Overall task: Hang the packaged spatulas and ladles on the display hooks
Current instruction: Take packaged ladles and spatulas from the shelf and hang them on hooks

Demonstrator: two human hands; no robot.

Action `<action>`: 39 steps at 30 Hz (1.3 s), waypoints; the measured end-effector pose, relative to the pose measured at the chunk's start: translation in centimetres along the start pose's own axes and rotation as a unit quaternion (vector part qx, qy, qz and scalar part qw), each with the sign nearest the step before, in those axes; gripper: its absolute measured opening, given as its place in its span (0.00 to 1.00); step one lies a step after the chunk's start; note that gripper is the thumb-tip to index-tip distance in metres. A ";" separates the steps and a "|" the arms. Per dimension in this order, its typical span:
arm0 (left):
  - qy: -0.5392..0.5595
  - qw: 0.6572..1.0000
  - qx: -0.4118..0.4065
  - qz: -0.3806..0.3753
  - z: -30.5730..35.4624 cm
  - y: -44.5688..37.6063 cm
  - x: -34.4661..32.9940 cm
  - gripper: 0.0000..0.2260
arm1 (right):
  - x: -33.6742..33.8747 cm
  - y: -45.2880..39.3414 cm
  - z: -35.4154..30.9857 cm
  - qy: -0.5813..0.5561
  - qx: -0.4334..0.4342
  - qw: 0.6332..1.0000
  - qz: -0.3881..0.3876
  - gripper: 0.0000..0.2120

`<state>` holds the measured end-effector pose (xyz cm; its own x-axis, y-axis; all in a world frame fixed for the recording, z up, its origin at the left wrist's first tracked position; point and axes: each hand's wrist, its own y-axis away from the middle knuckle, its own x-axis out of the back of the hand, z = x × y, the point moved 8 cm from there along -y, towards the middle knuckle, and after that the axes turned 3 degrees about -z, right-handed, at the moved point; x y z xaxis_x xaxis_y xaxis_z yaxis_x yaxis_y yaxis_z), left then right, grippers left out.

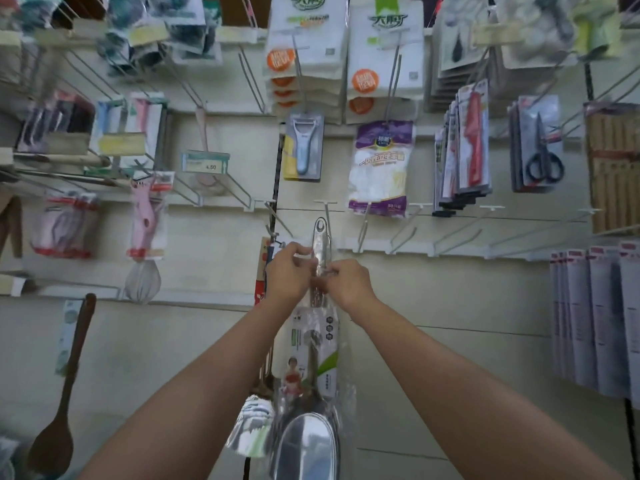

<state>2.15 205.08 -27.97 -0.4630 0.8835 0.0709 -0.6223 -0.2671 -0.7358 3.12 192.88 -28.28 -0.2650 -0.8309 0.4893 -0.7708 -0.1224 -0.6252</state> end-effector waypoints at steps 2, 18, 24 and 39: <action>-0.001 1.000 0.005 0.000 -0.3 -0.8 -0.2 0.05 | -0.2 -0.9 0.2 0.012 -0.004 1.000 0.004 0.17; 0.021 0.999 0.047 -0.012 -2.8 -2.5 -2.4 0.02 | -0.8 -3.1 2.7 0.034 -0.023 0.999 0.013 0.16; 0.041 0.994 0.099 0.000 -4.0 -4.1 -3.4 0.05 | -1.2 -4.6 3.3 0.056 -0.059 0.997 0.002 0.07; -0.162 0.982 -0.024 0.100 -1.2 -1.8 -3.2 0.16 | -0.7 -2.5 5.1 0.016 -0.031 0.998 -0.049 0.19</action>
<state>5.55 203.21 -27.69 -0.7533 0.6453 0.1267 -0.4723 -0.3969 -0.7870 8.14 191.04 -30.16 -0.2036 -0.7983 0.5669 -0.8281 -0.1685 -0.5347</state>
